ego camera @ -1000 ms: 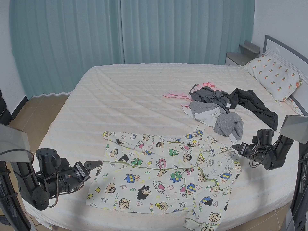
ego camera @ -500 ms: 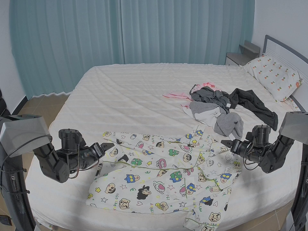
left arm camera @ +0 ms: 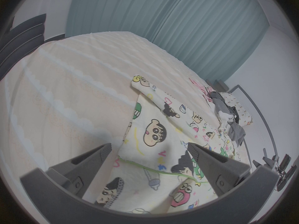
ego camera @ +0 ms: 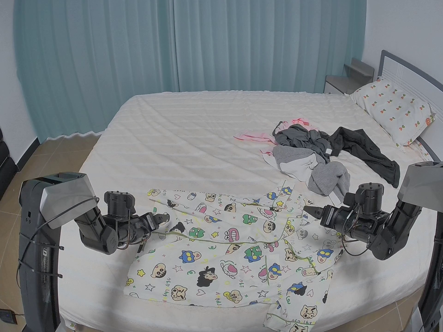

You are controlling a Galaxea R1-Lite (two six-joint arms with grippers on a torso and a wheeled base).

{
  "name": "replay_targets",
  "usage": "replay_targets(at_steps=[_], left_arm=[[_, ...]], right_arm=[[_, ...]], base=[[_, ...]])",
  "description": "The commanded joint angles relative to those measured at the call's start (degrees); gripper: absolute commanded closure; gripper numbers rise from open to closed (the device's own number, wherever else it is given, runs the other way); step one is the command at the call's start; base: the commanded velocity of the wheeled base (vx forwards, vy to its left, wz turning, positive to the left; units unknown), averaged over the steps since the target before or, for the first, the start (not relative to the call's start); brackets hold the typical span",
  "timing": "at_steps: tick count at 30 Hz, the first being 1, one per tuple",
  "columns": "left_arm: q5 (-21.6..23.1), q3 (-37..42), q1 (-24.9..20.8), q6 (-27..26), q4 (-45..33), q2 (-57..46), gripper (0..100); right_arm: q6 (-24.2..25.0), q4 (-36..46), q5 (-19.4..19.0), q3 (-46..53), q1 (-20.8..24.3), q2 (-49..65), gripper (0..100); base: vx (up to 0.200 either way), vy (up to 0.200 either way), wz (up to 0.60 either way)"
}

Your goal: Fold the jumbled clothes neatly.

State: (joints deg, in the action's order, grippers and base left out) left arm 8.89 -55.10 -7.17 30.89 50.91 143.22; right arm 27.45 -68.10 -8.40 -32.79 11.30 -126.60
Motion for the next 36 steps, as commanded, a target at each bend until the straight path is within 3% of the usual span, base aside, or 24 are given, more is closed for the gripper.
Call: replay_targets(at_steps=[1,12,13,28,36], left_arm=[[-0.19,-1.06,0.05,-1.1,-0.37,1.19,0],[-0.19,-3.61,-0.57,-1.45,-3.62,1.54,0],[-0.27,-3.61,-0.57,-1.36,-3.89,1.45,100],[-3.17,-0.62,-0.3,-1.62,-3.8,-0.92,100],[-4.93,2.72,0.75,-4.79,-3.71,-2.68,100]], right_arm=[[-0.03,-0.02,0.05,0.27,0.74,0.3,0],[-0.03,-0.02,0.05,0.27,0.74,0.3,0],[-0.03,-0.02,-0.04,0.27,0.74,0.21,0],[-0.03,-0.02,0.05,0.36,0.74,0.3,0],[-0.03,-0.02,0.05,0.36,1.0,0.39,0]], base=[[0.0,0.0,0.0],[0.0,0.0,0.0],[0.0,0.0,0.0],[0.0,0.0,0.0],[0.0,0.0,0.0]])
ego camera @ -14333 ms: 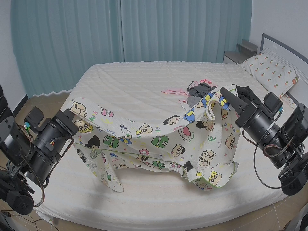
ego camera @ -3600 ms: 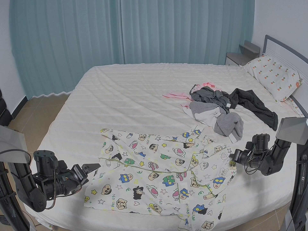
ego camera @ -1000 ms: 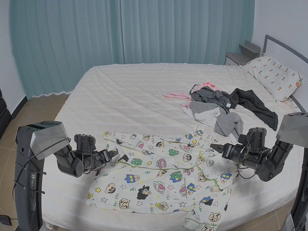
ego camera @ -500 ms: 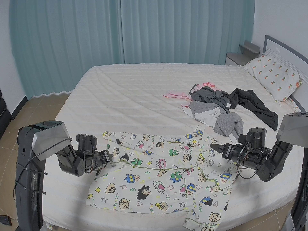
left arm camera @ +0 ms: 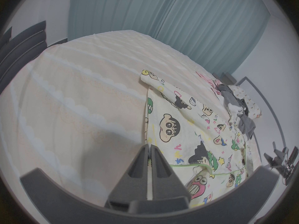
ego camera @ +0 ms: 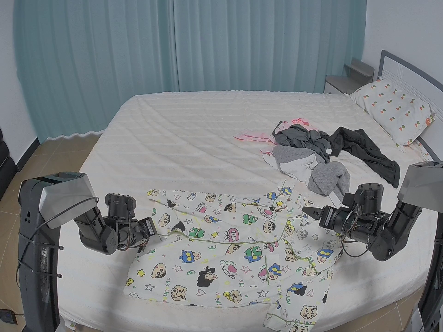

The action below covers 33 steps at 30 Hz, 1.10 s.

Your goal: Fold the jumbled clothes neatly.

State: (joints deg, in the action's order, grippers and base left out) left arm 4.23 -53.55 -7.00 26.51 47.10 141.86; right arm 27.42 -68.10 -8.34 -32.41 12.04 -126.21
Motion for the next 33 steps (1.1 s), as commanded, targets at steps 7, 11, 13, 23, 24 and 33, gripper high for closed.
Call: replay_targets(at_steps=[7,11,13,23,24,33], left_arm=[[-0.63,4.42,1.99,-2.26,0.53,-2.29,100],[-0.63,5.56,2.25,-2.43,0.71,-2.91,100],[-0.63,5.74,2.43,-2.43,0.71,-3.17,100],[-2.21,7.5,3.48,-3.31,0.8,-3.61,100],[-2.3,7.67,3.57,-3.58,0.8,-3.61,100],[-3.44,8.03,4.1,-4.01,0.8,-3.79,100]], right_arm=[[0.01,-0.02,-0.01,-0.02,0.35,-0.09,0],[0.01,-0.02,-0.01,0.16,0.35,0.0,0],[-0.08,-0.02,-0.01,0.33,0.35,0.0,0],[-0.17,-0.02,-0.01,0.42,0.35,0.0,0],[-0.17,-0.02,-0.01,0.42,0.35,0.0,0],[-0.17,-0.02,0.08,0.42,0.35,0.09,0]], base=[[0.0,0.0,0.0],[0.0,0.0,0.0],[0.0,0.0,0.0],[0.0,0.0,0.0],[0.0,0.0,0.0],[0.0,0.0,0.0]])
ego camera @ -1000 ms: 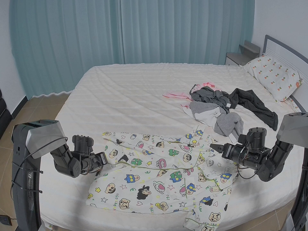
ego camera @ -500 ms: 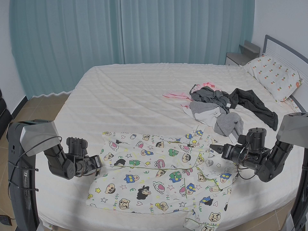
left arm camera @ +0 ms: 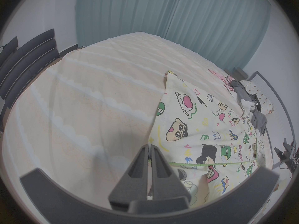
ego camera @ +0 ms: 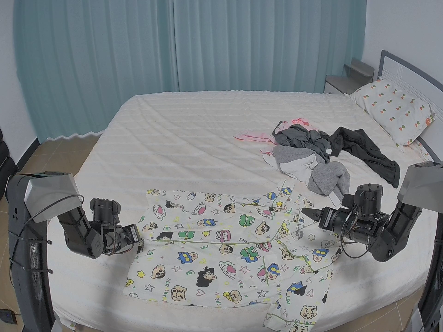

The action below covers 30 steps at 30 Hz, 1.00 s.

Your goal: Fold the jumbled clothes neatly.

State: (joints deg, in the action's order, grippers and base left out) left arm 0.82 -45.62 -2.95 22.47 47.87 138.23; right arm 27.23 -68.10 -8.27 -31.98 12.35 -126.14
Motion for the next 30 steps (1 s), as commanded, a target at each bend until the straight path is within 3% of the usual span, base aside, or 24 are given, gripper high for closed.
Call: replay_targets(at_steps=[1,5,6,11,16,20,21,22,30], left_arm=[[-0.11,0.18,0.05,0.03,0.03,-0.24,100],[-0.9,0.0,0.05,0.12,0.03,-0.24,100],[-1.52,0.0,0.05,0.3,0.03,-0.24,0],[-1.7,0.18,0.05,0.91,-0.15,-1.12,0],[0.24,4.22,0.23,8.82,-0.15,-10.35,0],[7.53,14.42,0.14,13.13,0.03,-20.81,0],[7.53,14.42,0.14,13.13,0.03,-20.81,0],[10.61,19.07,0.14,13.74,0.03,-24.06,0],[14.74,32.52,-0.3,18.31,5.3,-27.57,0]], right_arm=[[-0.08,-0.02,0.0,-0.02,0.04,0.01,0],[-0.08,-0.02,0.0,-0.02,0.04,0.01,0],[-0.08,0.07,0.0,0.07,0.04,0.1,0],[-0.87,-0.02,0.0,1.39,0.4,0.98,0],[-1.04,0.42,0.0,5.43,3.12,4.14,0],[-2.54,-0.02,-0.08,11.41,5.05,5.37,0],[-2.54,-0.02,-0.08,11.41,5.05,5.37,0],[-2.62,-0.19,-0.08,14.13,5.58,5.46,0],[-6.93,-2.39,-0.88,20.9,5.84,4.23,0]], base=[[0.0,0.0,0.0],[0.0,0.0,0.0],[0.0,0.0,0.0],[0.0,0.0,0.0],[0.0,0.0,0.0],[0.0,0.0,0.0],[0.0,0.0,0.0],[0.0,0.0,0.0],[0.0,0.0,0.0]])
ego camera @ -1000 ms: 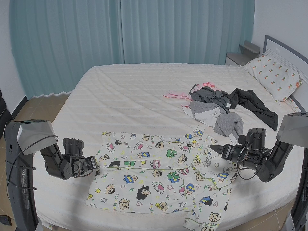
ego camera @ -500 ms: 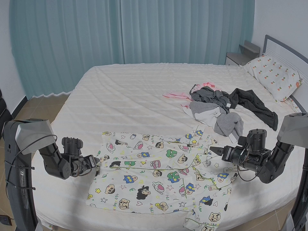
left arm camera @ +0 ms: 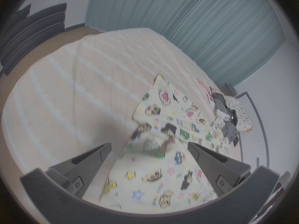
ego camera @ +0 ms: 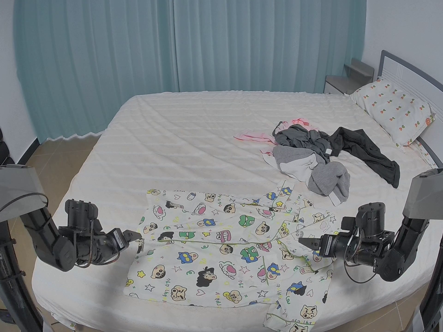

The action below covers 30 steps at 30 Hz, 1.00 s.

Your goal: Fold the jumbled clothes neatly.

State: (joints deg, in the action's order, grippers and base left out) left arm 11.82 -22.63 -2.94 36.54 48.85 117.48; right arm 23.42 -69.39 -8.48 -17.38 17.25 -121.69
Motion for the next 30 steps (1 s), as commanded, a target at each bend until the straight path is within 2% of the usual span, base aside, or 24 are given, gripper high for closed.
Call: replay_targets(at_steps=[1,3,6,11,15,23,27,30], left_arm=[[4.08,10.58,-0.4,5.56,6.08,-6.83,0],[4.43,12.34,-1.19,8.11,9.25,-6.47,0],[4.43,13.49,-2.69,9.78,12.41,-6.04,0],[4.35,13.92,-4.18,10.13,12.85,-4.72,0],[4.43,14.19,-4.18,10.75,12.94,-4.37,0],[4.35,15.24,-4.36,10.75,14.87,-4.19,0],[4.35,15.33,-4.36,10.75,15.14,-3.93,0],[4.35,15.33,-4.36,10.75,15.22,-3.66,0]], right_arm=[[-3.55,-1.1,-0.66,6.66,0.94,-0.39,0],[-3.99,-1.1,-0.92,7.72,0.94,-1.36,0],[-5.49,-1.1,-1.01,9.39,0.94,-2.59,0],[-9.27,-1.19,-1.01,10.18,0.94,-5.67,0],[-9.62,-1.19,-1.01,10.26,0.94,-6.37,0],[-9.53,-2.15,-0.92,9.12,0.94,-10.5,0],[-9.44,-5.05,-1.01,9.03,1.47,-13.14,0],[-9.27,-11.73,0.05,8.68,1.91,-18.06,0]], base=[[0.0,0.0,0.0],[0.0,0.0,0.0],[-0.2,0.0,0.0],[-0.2,0.0,0.0],[-0.2,0.0,0.0],[0.0,0.0,0.0],[0.0,0.0,0.0],[0.0,0.0,0.0]])
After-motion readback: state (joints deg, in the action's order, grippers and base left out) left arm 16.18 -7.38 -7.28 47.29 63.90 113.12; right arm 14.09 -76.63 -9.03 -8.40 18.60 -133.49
